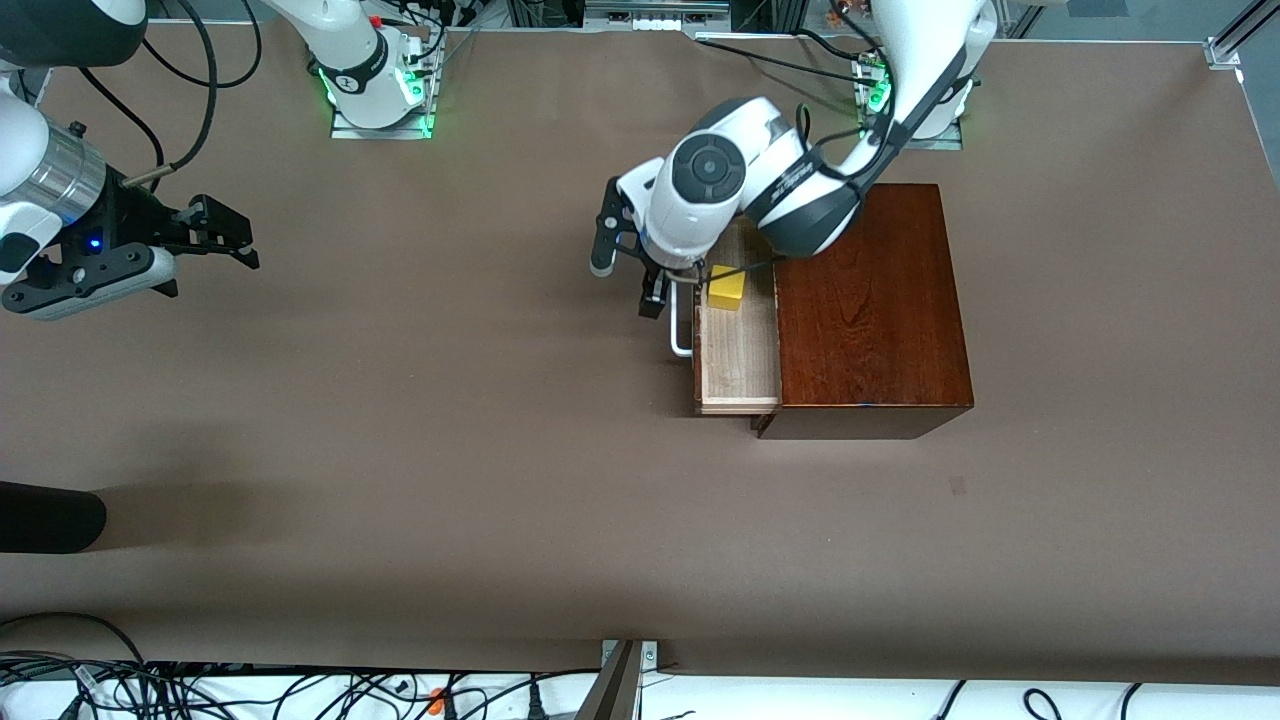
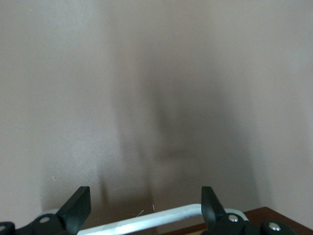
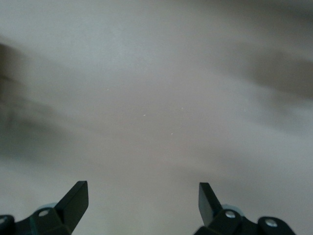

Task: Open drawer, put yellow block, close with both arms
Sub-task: 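Push the drawer shut into the box with the left gripper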

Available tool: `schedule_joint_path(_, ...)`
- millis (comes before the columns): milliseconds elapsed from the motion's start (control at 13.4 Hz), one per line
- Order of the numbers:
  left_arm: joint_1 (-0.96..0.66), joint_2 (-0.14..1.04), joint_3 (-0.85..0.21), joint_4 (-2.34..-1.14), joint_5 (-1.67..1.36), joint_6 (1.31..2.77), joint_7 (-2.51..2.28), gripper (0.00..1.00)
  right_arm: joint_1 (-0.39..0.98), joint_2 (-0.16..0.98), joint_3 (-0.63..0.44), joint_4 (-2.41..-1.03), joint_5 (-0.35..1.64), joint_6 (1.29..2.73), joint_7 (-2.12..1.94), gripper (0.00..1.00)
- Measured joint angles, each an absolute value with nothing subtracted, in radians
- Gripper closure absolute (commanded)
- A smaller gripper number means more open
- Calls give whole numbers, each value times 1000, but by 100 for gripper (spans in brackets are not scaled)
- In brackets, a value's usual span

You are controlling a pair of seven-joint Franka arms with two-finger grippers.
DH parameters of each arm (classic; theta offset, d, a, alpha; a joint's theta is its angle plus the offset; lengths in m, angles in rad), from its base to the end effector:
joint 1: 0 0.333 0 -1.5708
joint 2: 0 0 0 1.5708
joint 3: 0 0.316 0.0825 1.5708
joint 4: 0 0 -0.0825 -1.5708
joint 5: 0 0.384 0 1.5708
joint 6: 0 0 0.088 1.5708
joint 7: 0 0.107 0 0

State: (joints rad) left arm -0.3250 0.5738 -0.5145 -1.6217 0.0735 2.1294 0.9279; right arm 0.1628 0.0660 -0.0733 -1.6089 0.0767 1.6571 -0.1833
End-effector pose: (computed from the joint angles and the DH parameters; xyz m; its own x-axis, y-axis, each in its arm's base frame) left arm 0.4920 -0.4739 0.3247 -0.1518 -0.9740 0.1681 -0.9775 0.1731 0.1202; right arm 0.5766 0.0606 0.5768 0.9649 0.2627 -0.0045 0.2616 -0.9624 -0.0735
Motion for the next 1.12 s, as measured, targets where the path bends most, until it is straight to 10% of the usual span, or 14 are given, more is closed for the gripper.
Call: schedule_joint_path(1121, -277, 618, -512, -1592, 210, 1966, 895, 0, 172, 61, -66, -1555, 33, 1623, -52, 0)
